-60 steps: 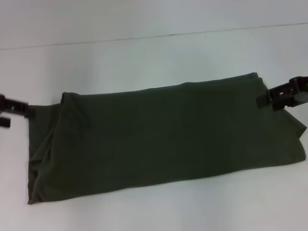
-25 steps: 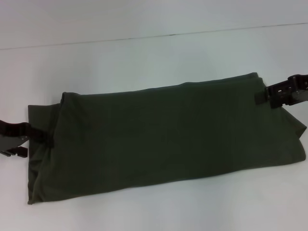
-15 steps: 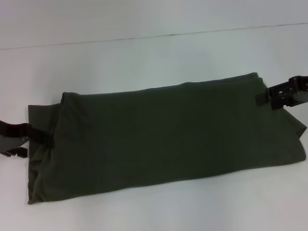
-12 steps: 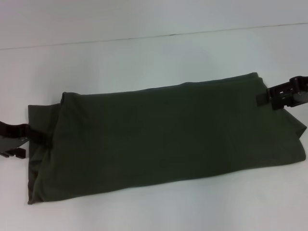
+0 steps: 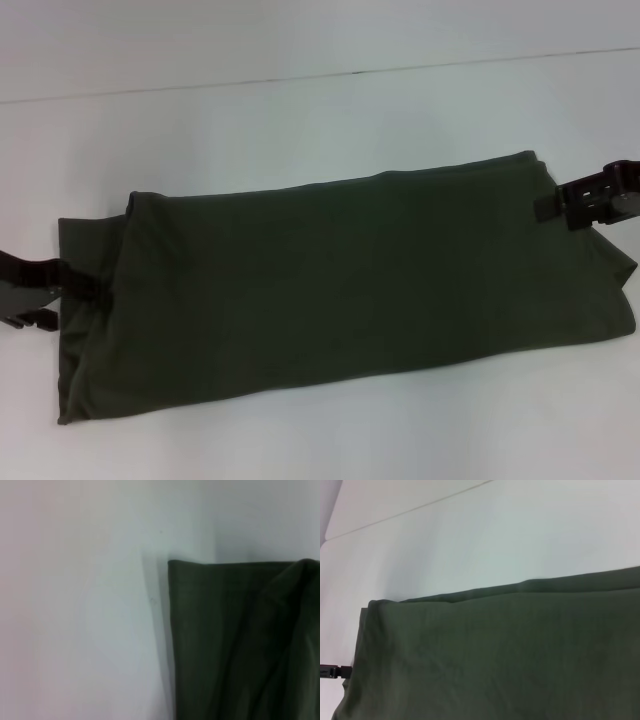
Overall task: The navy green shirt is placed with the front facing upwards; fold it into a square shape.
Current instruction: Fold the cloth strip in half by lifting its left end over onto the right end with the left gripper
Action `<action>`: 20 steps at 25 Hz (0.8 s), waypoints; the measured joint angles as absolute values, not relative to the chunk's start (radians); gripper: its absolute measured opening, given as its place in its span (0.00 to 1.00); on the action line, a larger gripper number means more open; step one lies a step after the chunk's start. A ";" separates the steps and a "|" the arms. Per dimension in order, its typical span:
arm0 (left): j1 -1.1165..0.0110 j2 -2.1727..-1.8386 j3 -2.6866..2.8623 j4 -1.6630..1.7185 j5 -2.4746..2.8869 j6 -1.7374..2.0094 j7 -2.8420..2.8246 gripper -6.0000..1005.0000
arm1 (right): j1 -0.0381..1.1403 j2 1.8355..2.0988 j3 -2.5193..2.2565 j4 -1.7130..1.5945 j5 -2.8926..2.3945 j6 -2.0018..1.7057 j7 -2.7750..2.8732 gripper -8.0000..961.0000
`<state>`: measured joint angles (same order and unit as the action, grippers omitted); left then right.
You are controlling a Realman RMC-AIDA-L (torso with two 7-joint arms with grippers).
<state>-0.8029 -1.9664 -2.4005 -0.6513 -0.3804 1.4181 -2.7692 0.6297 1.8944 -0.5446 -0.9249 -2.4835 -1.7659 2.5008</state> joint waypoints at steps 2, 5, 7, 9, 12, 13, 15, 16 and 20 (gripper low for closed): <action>-0.805 -1.966 -2.401 -0.646 -0.380 1.417 -2.770 0.82 | 0.629 1.894 -0.545 -0.925 -2.483 -1.766 2.501 0.76; -0.809 -1.966 -2.401 -0.640 -0.379 1.416 -2.771 0.82 | 0.629 1.894 -0.545 -0.925 -2.483 -1.765 2.500 0.76; -0.809 -1.966 -2.401 -0.633 -0.379 1.413 -2.774 0.82 | 0.629 1.894 -0.545 -0.925 -2.483 -1.765 2.500 0.76; -0.809 -1.966 -2.401 -0.631 -0.379 1.411 -2.777 0.82 | 0.629 1.894 -0.545 -0.925 -2.483 -1.766 2.500 0.76; -0.810 -1.966 -2.401 -0.628 -0.378 1.407 -2.784 0.82 | 0.628 1.894 -0.545 -0.925 -2.484 -1.766 2.500 0.76; -0.810 -1.966 -2.401 -0.628 -0.378 1.407 -2.786 0.82 | 0.627 1.894 -0.545 -0.925 -2.483 -1.766 2.500 0.76; -0.811 -1.966 -2.401 -0.628 -0.377 1.407 -2.786 0.82 | 0.627 1.893 -0.545 -0.925 -2.483 -1.766 2.500 0.76; -0.811 -1.966 -2.401 -0.628 -0.375 1.407 -2.787 0.82 | 0.627 1.893 -0.545 -0.925 -2.483 -1.765 2.500 0.76; -0.812 -1.965 -2.401 -0.630 -0.365 1.407 -2.794 0.82 | 0.624 1.893 -0.545 -0.925 -2.484 -1.766 2.501 0.76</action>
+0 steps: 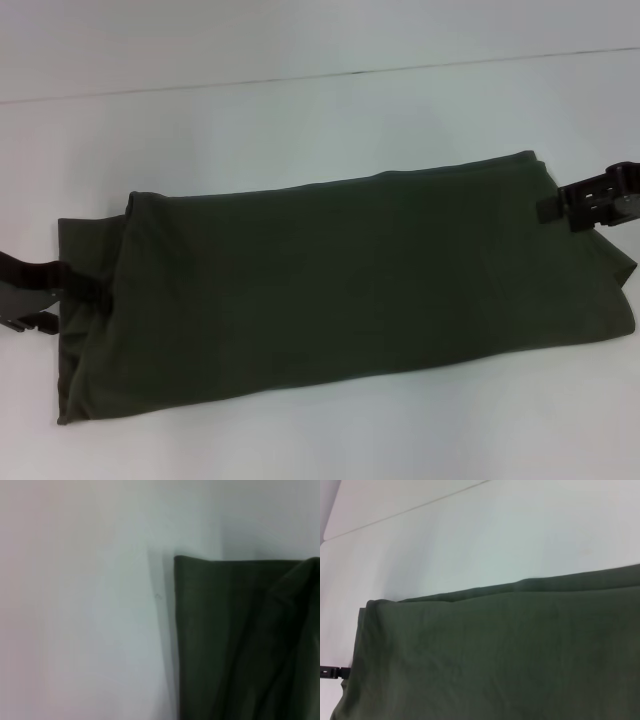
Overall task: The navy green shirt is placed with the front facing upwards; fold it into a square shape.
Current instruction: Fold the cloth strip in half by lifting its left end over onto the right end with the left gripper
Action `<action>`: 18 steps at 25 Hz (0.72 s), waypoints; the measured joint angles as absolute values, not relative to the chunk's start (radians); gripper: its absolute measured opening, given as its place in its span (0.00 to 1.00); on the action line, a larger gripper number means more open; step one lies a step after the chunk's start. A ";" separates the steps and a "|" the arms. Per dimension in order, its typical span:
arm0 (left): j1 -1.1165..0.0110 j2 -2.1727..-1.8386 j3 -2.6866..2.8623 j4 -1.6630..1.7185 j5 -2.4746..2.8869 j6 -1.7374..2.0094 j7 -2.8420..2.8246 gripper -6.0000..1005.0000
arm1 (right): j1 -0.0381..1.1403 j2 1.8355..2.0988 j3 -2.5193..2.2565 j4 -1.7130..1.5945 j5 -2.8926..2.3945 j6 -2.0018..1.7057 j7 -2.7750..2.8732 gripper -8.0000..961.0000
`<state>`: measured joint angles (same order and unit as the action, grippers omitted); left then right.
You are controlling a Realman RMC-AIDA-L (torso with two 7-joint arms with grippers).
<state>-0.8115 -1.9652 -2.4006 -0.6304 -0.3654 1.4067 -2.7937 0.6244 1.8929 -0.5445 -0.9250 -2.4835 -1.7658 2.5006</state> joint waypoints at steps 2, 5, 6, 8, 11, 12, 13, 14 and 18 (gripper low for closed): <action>-0.812 -1.965 -2.401 -0.632 -0.364 1.406 -2.795 0.82 | 0.623 1.893 -0.545 -0.925 -2.483 -1.766 2.501 0.76; -0.811 -1.965 -2.401 -0.633 -0.363 1.405 -2.795 0.82 | 0.623 1.893 -0.545 -0.925 -2.483 -1.768 2.501 0.76; -0.811 -1.965 -2.401 -0.633 -0.362 1.405 -2.795 0.82 | 0.623 1.893 -0.545 -0.925 -2.483 -1.768 2.501 0.76; -0.811 -1.965 -2.401 -0.633 -0.360 1.404 -2.795 0.82 | 0.623 1.893 -0.545 -0.925 -2.483 -1.768 2.502 0.76; -0.812 -1.965 -2.401 -0.633 -0.358 1.403 -2.795 0.83 | 0.623 1.894 -0.545 -0.925 -2.484 -1.769 2.502 0.76; -0.812 -1.965 -2.401 -0.633 -0.357 1.403 -2.795 0.83 | 0.623 1.894 -0.545 -0.925 -2.484 -1.770 2.502 0.76; -0.812 -1.965 -2.401 -0.633 -0.357 1.403 -2.795 0.83 | 0.623 1.894 -0.544 -0.925 -2.483 -1.770 2.502 0.76; -0.812 -1.965 -2.401 -0.631 -0.356 1.402 -2.795 0.83 | 0.623 1.894 -0.545 -0.925 -2.483 -1.770 2.502 0.76; -0.812 -1.967 -2.401 -0.631 -0.358 1.401 -2.794 0.83 | 0.622 1.894 -0.545 -0.925 -2.483 -1.770 2.502 0.76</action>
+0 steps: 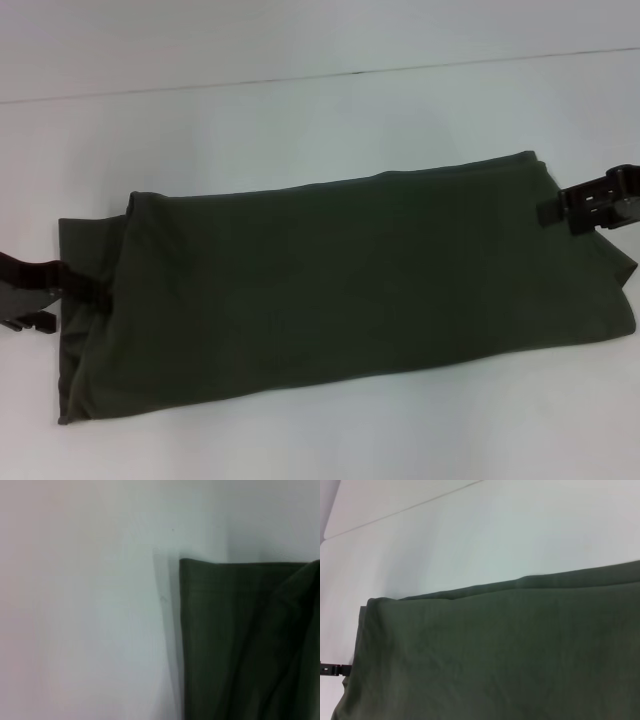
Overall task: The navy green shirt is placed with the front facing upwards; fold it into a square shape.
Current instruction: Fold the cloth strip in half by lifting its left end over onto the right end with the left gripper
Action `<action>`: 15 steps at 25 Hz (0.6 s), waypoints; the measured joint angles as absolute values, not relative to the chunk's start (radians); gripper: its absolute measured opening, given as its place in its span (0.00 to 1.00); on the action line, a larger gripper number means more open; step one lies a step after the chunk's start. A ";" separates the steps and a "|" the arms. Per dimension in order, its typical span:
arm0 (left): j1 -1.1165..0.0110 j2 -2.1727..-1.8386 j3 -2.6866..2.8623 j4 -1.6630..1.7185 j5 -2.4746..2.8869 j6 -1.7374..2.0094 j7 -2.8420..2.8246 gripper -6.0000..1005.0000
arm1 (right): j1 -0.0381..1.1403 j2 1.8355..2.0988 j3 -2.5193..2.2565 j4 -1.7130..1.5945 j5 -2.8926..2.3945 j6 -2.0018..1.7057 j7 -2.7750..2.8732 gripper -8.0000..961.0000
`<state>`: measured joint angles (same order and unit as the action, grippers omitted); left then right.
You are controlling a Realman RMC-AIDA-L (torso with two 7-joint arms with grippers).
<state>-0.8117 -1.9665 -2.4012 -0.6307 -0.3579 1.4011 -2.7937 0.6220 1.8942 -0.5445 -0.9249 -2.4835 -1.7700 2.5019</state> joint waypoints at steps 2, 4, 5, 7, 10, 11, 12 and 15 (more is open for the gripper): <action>-0.812 -1.968 -2.401 -0.631 -0.359 1.401 -2.792 0.83 | 0.622 1.894 -0.545 -0.925 -2.483 -1.770 2.502 0.76; -0.815 -1.972 -2.401 -0.631 -0.361 1.404 -2.790 0.83 | 0.621 1.894 -0.544 -0.925 -2.483 -1.770 2.502 0.76; -0.817 -1.973 -2.401 -0.631 -0.362 1.406 -2.790 0.83 | 0.621 1.894 -0.545 -0.925 -2.483 -1.770 2.502 0.76; -0.821 -1.977 -2.401 -0.630 -0.362 1.409 -2.789 0.83 | 0.621 1.894 -0.545 -0.925 -2.483 -1.770 2.502 0.76; -0.825 -1.981 -2.400 -0.629 -0.361 1.412 -2.788 0.83 | 0.621 1.894 -0.545 -0.925 -2.483 -1.770 2.501 0.76; -0.826 -1.983 -2.401 -0.629 -0.362 1.413 -2.788 0.83 | 0.620 1.894 -0.545 -0.925 -2.484 -1.770 2.501 0.76; -0.827 -1.984 -2.401 -0.629 -0.362 1.413 -2.788 0.83 | 0.620 1.894 -0.545 -0.925 -2.483 -1.770 2.501 0.76; -0.829 -1.989 -2.401 -0.629 -0.361 1.414 -2.787 0.82 | 0.619 1.894 -0.545 -0.925 -2.484 -1.770 2.500 0.76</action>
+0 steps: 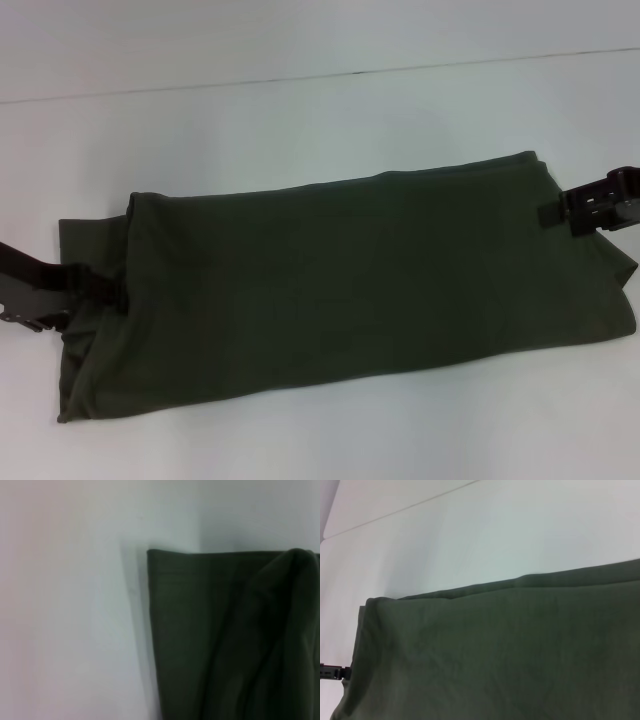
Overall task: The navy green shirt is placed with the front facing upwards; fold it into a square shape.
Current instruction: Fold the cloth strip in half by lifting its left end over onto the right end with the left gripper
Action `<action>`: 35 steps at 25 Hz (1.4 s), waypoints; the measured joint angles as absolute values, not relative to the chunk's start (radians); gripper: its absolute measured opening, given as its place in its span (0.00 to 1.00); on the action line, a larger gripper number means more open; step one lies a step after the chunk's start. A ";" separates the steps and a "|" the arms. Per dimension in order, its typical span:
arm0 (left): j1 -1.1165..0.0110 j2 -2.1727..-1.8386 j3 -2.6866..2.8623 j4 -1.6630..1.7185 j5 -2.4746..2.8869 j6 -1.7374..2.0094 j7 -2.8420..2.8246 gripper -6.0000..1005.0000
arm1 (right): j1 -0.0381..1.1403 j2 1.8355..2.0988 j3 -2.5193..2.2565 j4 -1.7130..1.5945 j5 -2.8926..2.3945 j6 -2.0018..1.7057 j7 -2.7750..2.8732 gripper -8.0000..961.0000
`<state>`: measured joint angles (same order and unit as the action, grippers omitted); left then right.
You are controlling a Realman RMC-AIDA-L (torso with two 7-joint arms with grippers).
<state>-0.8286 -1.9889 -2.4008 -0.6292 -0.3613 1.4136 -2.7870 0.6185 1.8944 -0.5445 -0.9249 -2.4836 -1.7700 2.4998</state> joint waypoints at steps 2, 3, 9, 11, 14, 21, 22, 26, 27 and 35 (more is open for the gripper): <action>-0.829 -1.992 -2.401 -0.629 -0.362 1.415 -2.785 0.82 | 0.618 1.894 -0.545 -0.925 -2.484 -1.770 2.499 0.76; -0.830 -1.993 -2.401 -0.629 -0.363 1.417 -2.784 0.82 | 0.618 1.894 -0.545 -0.925 -2.483 -1.770 2.499 0.76; -0.839 -2.006 -2.401 -0.629 -0.363 1.426 -2.779 0.81 | 0.618 1.893 -0.545 -0.925 -2.484 -1.772 2.499 0.76; -0.842 -2.008 -2.400 -0.629 -0.363 1.429 -2.777 0.80 | 0.618 1.893 -0.544 -0.925 -2.483 -1.772 2.498 0.76; -0.846 -2.012 -2.400 -0.628 -0.363 1.433 -2.776 0.79 | 0.618 1.893 -0.545 -0.925 -2.483 -1.772 2.497 0.76; -0.858 -2.019 -2.399 -0.631 -0.363 1.446 -2.773 0.78 | 0.618 1.893 -0.545 -0.925 -2.484 -1.771 2.496 0.76; -0.859 -2.019 -2.398 -0.634 -0.363 1.446 -2.771 0.77 | 0.618 1.893 -0.545 -0.925 -2.484 -1.771 2.496 0.76; -0.855 -2.018 -2.389 -0.665 -0.363 1.451 -2.761 0.74 | 0.618 1.892 -0.544 -0.924 -2.484 -1.772 2.496 0.76; -0.855 -2.017 -2.382 -0.667 -0.362 1.455 -2.761 0.70 | 0.618 1.892 -0.543 -0.924 -2.483 -1.772 2.496 0.76; -0.858 -2.011 -2.362 -0.669 -0.365 1.473 -2.751 0.39 | 0.623 1.880 -0.540 -0.924 -2.449 -1.796 2.502 0.76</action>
<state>-0.8584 -2.0114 -2.3624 -0.6694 -0.3652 1.4732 -2.7506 0.6230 1.8804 -0.5399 -0.9244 -2.4486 -1.7962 2.5025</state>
